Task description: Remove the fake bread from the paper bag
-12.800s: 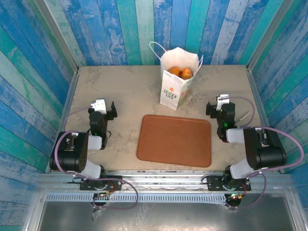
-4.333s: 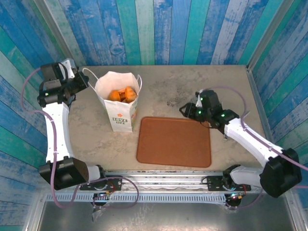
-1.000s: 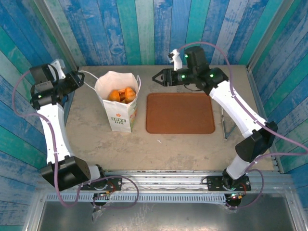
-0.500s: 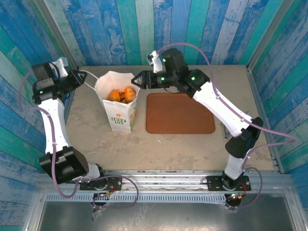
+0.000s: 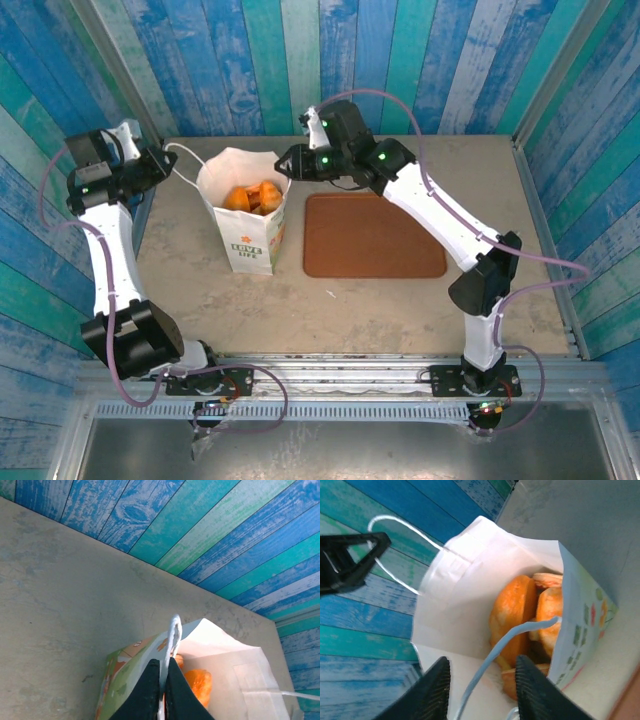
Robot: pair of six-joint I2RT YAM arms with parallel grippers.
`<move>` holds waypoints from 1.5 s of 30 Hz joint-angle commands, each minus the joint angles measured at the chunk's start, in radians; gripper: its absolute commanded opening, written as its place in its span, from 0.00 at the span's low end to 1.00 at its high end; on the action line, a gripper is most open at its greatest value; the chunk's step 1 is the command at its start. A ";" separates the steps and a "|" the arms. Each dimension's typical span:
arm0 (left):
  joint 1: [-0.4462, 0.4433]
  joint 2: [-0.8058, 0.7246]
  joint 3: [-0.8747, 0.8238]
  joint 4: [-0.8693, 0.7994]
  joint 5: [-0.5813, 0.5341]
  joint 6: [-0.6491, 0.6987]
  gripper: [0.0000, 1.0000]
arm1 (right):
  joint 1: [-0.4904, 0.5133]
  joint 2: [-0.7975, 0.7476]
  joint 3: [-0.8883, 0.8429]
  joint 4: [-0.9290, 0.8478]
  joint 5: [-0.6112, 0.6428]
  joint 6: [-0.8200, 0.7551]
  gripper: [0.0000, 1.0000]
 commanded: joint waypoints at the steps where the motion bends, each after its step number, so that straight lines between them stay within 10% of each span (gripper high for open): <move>1: 0.007 0.026 0.045 0.020 0.009 -0.003 0.03 | 0.002 0.012 0.028 -0.031 0.045 -0.013 0.23; 8: 0.020 0.022 0.103 0.084 -0.013 -0.064 0.00 | 0.004 0.032 0.003 -0.008 0.039 0.004 0.02; 20: 0.024 0.117 0.312 0.110 0.013 -0.114 0.00 | 0.002 0.117 -0.165 0.345 -0.129 0.167 0.00; 45: -0.143 0.000 -0.237 0.386 0.186 -0.178 0.00 | -0.024 -0.004 -0.725 0.534 -0.133 0.248 0.01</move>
